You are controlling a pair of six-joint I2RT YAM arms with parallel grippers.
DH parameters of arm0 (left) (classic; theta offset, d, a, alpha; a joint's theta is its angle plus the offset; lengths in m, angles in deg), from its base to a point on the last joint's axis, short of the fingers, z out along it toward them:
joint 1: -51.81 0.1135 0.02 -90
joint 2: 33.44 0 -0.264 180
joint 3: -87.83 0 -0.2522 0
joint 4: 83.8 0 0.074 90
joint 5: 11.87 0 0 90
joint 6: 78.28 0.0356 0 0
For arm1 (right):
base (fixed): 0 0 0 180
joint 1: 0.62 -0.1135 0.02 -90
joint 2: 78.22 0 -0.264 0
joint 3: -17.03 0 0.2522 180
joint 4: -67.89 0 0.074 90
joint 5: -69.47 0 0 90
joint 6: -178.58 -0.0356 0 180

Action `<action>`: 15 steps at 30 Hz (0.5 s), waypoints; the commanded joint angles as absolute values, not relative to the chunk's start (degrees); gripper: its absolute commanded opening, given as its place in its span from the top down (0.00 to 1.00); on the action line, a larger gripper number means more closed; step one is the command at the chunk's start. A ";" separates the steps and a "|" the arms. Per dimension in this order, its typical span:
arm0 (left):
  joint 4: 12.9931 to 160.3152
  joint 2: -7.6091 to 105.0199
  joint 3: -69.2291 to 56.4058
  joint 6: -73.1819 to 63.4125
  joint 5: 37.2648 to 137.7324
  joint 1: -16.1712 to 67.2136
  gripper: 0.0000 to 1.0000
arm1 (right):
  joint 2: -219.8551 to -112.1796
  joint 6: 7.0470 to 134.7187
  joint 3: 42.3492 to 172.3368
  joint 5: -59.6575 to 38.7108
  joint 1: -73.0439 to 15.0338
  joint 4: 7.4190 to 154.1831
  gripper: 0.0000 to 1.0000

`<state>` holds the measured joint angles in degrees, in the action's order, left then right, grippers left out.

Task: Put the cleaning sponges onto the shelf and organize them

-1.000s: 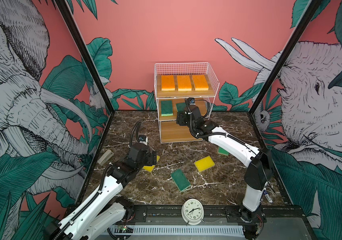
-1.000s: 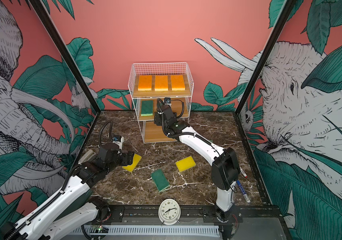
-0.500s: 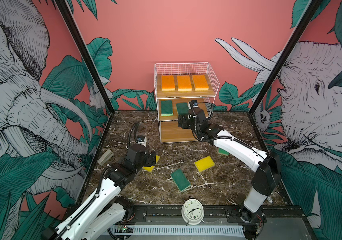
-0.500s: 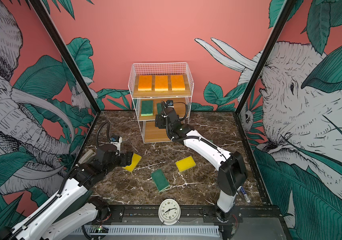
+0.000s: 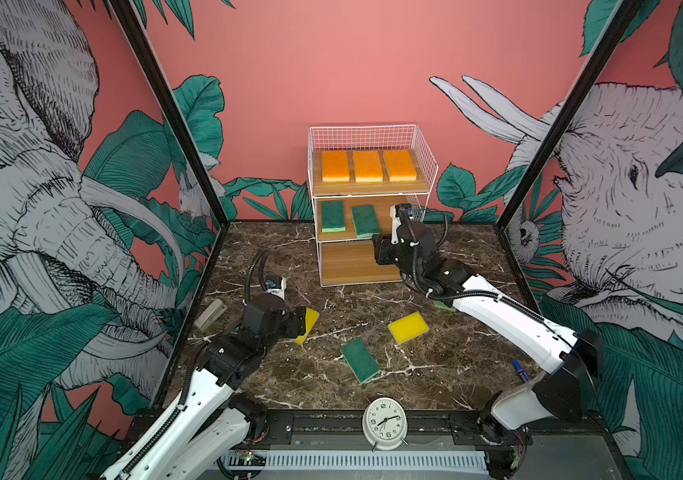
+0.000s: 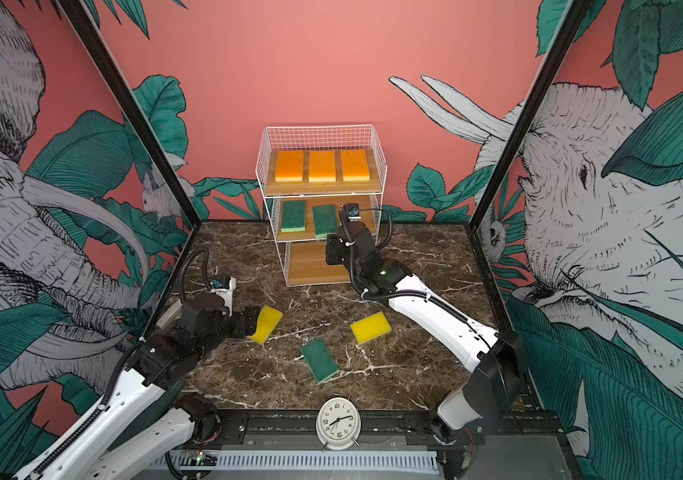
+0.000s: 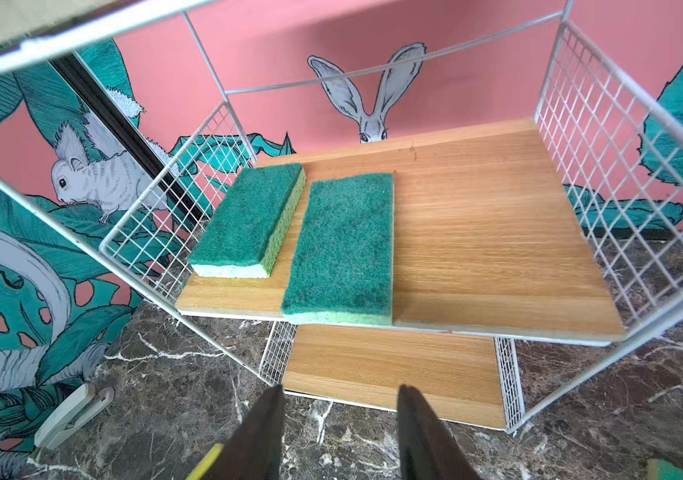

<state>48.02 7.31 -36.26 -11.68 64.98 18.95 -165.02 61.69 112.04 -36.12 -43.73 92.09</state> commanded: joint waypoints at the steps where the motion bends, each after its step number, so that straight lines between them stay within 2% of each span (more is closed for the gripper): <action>1: 47.62 7.11 -37.04 -12.27 64.15 18.78 0.19 | -165.87 63.00 112.46 -35.88 -43.88 90.88 0.59; 7: 51.27 8.08 -36.38 -11.24 68.34 18.77 0.20 | -168.92 63.36 113.81 -35.64 -43.88 89.73 0.68; 15: 51.50 9.29 -35.43 -9.55 66.95 18.75 0.20 | -173.05 63.51 116.53 -36.18 -43.93 89.47 0.69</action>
